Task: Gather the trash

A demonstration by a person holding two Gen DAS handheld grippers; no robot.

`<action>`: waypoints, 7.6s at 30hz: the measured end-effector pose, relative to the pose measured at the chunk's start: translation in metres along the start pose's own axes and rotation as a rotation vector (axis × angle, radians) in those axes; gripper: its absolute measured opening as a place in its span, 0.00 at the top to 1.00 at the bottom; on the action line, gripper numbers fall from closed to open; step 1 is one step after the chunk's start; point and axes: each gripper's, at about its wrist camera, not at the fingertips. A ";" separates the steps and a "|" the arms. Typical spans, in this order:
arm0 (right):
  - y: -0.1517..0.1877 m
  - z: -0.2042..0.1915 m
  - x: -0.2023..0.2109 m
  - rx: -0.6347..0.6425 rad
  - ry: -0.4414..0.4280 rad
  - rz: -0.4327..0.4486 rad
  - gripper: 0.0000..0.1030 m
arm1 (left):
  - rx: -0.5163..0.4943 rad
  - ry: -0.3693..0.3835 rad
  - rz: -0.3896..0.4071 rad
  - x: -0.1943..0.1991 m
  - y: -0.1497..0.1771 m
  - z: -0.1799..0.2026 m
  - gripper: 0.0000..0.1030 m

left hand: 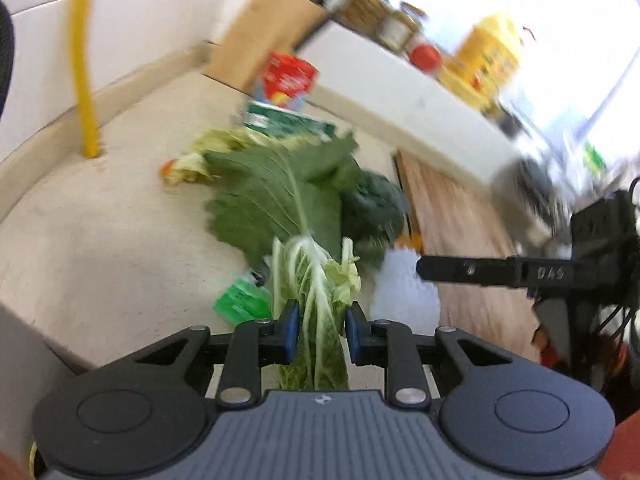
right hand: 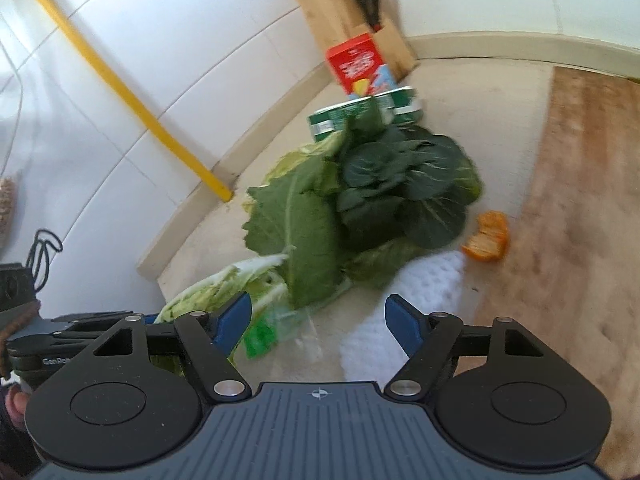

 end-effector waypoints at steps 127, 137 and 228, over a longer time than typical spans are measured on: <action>-0.051 -0.083 -0.142 0.141 0.216 -0.241 0.00 | 0.273 0.179 0.230 0.023 0.035 -0.064 0.70; -0.057 -0.077 -0.128 0.163 0.263 -0.249 0.52 | 0.271 0.153 0.211 0.018 0.039 -0.066 0.69; -0.087 0.041 -0.064 -0.297 -0.591 -0.188 0.85 | 0.255 -0.139 0.223 -0.031 0.020 0.017 0.83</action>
Point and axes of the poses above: each gripper's, at about its wrist camera, not at the fingertips, and x roughly against the way its jaws point, z to its right, y to its underside, and after that the axes turned 6 degrees about y, right-handed
